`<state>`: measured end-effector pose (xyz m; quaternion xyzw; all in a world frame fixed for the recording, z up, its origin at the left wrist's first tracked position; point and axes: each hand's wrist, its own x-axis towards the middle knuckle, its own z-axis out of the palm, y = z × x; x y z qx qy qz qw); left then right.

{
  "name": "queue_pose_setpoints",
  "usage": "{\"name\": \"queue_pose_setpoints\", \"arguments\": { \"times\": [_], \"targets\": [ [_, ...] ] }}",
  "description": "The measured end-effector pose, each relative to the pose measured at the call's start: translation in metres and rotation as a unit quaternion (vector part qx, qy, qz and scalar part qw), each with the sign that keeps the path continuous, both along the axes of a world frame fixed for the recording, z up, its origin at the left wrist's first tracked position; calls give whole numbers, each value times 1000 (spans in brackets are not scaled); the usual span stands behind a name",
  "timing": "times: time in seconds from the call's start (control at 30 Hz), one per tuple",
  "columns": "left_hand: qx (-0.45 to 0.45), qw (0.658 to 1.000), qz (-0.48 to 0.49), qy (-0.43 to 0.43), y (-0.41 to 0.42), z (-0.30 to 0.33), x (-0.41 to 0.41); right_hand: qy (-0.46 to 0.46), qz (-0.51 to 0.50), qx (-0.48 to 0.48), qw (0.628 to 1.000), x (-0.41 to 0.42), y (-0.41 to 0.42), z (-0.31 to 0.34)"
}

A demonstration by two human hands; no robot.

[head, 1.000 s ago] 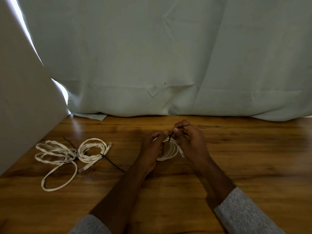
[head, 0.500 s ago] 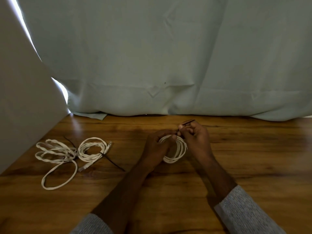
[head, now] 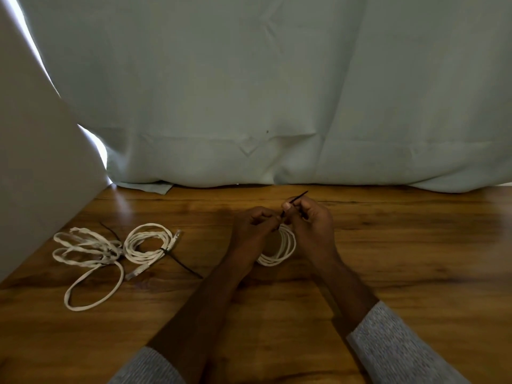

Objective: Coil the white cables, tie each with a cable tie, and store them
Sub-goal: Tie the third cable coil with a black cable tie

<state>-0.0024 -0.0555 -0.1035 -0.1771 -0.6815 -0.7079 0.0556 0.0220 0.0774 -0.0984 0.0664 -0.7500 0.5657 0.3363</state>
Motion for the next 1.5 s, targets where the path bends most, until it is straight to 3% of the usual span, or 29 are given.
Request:
{"name": "queue_pose_setpoints", "arguments": {
  "times": [0.17, 0.3, 0.5, 0.73, 0.9, 1.1, 1.3, 1.5],
  "targets": [
    [-24, 1000, -4, 6, 2, 0, 1, -11, -7, -31, 999, 1, 3, 0],
    [-86, 996, 27, 26, -1, -7, 4, -93, 18, -65, 993, -2, 11, -3],
    [-249, 960, 98, 84, -14, -14, -4, -178, 18, 30, 983, 0, 6, -10],
    [-182, 971, 155, 22, -31, -8, 6, -149, -42, 161, 975, 7, -2, -5],
    [-207, 953, 210, 72, -60, -2, 29, -185, -67, 202, 960, 14, -9, -1],
    [-269, 886, 350, 143, -120, 3, 44, -233, -71, 233, 942, 16, -25, -2],
    [-440, 787, 428, 60, -160, 5, 50, -270, -57, 208, 938, 11, -54, -2],
    [-477, 781, 404, 6, -161, 3, 52, -314, -26, 224, 922, 13, -53, 0]
  ]
}}
